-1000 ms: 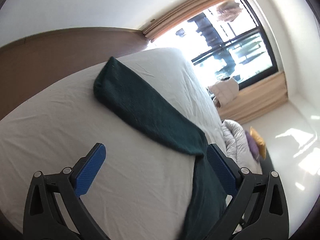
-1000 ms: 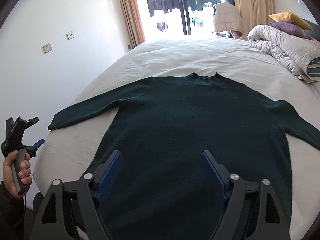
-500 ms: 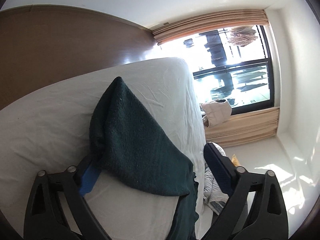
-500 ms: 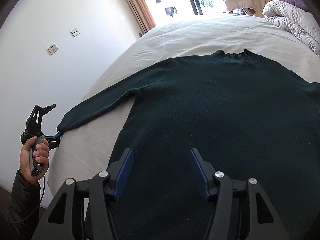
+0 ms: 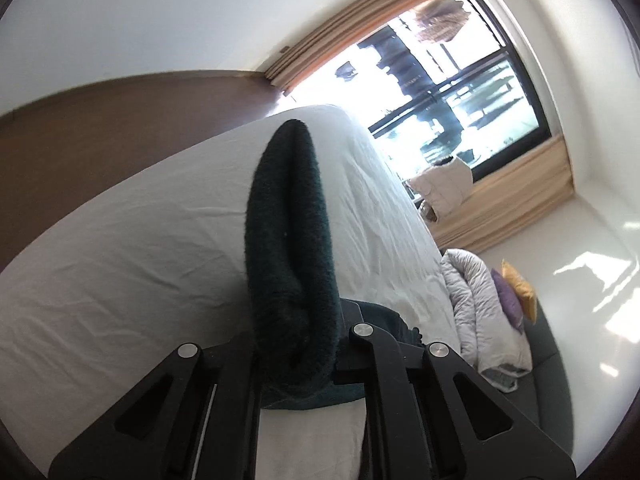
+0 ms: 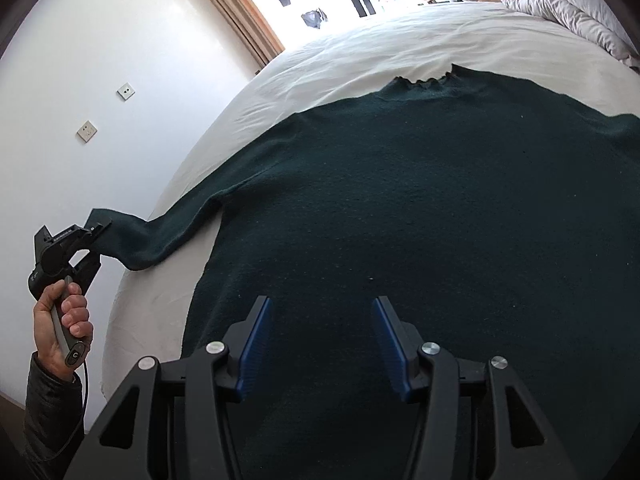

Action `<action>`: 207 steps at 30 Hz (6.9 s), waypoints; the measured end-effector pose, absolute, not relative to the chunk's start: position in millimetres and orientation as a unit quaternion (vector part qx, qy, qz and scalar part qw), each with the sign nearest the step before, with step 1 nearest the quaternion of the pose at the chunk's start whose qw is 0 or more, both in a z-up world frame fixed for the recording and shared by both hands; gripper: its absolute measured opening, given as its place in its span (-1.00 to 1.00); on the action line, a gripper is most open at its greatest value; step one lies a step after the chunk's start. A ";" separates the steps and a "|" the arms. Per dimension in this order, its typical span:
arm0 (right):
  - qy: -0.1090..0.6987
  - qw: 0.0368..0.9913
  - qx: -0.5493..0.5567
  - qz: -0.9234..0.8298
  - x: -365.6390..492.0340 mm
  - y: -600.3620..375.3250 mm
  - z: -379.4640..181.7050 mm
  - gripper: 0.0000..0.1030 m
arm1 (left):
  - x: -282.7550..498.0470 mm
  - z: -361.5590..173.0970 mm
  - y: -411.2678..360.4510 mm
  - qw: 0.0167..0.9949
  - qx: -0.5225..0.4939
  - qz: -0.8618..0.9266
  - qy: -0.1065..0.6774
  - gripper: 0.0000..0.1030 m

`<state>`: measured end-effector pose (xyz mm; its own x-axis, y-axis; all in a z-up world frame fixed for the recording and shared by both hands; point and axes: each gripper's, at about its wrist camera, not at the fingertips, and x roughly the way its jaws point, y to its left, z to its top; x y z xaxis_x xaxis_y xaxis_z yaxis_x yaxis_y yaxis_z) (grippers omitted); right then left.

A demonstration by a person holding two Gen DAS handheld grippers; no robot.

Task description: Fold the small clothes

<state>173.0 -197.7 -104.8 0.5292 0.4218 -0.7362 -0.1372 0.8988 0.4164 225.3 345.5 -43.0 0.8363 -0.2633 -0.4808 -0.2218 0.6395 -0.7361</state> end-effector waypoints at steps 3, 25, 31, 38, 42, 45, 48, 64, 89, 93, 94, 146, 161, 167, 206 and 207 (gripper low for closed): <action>0.454 0.857 0.179 0.163 174.4 -216.3 -108.0 0.08 | 251.5 -7.5 294.8 0.889 -0.354 -0.036 0.289 -0.85; 0.447 0.815 0.335 0.157 231.2 -355.1 -125.8 0.53 | 322.0 -148.7 -56.0 0.880 -0.073 -0.166 0.440 -0.83; 0.459 0.779 0.382 0.192 274.8 -338.7 -131.3 0.53 | 323.9 -137.0 -86.9 0.875 -0.056 -0.175 0.448 -0.81; 0.471 0.758 0.392 0.225 294.2 -314.0 -128.2 0.68 | 313.6 -109.5 -89.9 0.873 -0.036 -0.176 0.453 -0.81; 0.479 0.748 0.406 0.216 298.7 -311.9 -137.2 0.71 | 296.1 -101.7 -87.3 0.869 -0.030 -0.189 0.457 -0.58; 0.476 0.744 0.415 0.218 298.3 -311.5 -140.5 0.71 | 286.5 -97.0 -87.9 0.867 -0.037 -0.217 0.448 0.24; 0.472 0.740 0.425 0.223 291.7 -314.9 -140.2 0.71 | 279.3 -89.5 -78.1 0.869 -0.056 -0.227 0.435 0.31; 0.519 0.760 0.333 0.203 333.0 -283.2 -138.2 -0.78 | 270.4 -108.1 -2.6 0.870 -0.153 -0.193 0.428 0.30; 0.483 0.815 0.313 0.063 343.4 -391.3 -136.7 -0.73 | 253.2 -137.9 33.2 0.886 -0.218 -0.186 0.365 0.30; 0.482 0.822 0.296 0.066 344.1 -390.6 -133.1 -0.73 | 256.0 -117.9 45.4 0.883 -0.254 -0.172 0.355 0.31; 0.483 0.823 0.290 0.068 345.0 -389.1 -132.3 -0.73 | 259.7 -107.6 49.7 0.886 -0.258 -0.170 0.345 0.31; 0.216 0.816 0.525 -0.111 117.4 -675.4 -104.6 0.19 | 369.2 -146.9 44.3 0.903 -0.146 -0.111 0.389 0.29; 0.182 0.751 0.607 -0.183 65.4 -768.8 -150.0 0.07 | 373.2 -147.3 36.3 0.906 -0.123 -0.100 0.393 0.29; 0.188 0.749 0.607 -0.185 92.0 -782.8 -156.1 -0.55 | 373.5 -147.4 36.6 0.906 -0.124 -0.100 0.392 0.29; 0.407 0.903 0.096 0.097 319.3 -209.0 -79.0 -0.69 | 365.9 -156.1 70.7 0.889 -0.261 -0.161 0.339 0.30; 0.407 0.903 0.094 0.098 319.7 -205.0 -78.4 -0.69 | 364.8 -156.1 71.5 0.889 -0.266 -0.163 0.336 0.30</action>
<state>319.7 -205.0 -78.4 0.6491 0.2528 -0.7174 -0.0999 0.9633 0.2491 364.8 71.5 -156.1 0.7204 -0.4687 -0.5112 0.1111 0.8056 -0.5819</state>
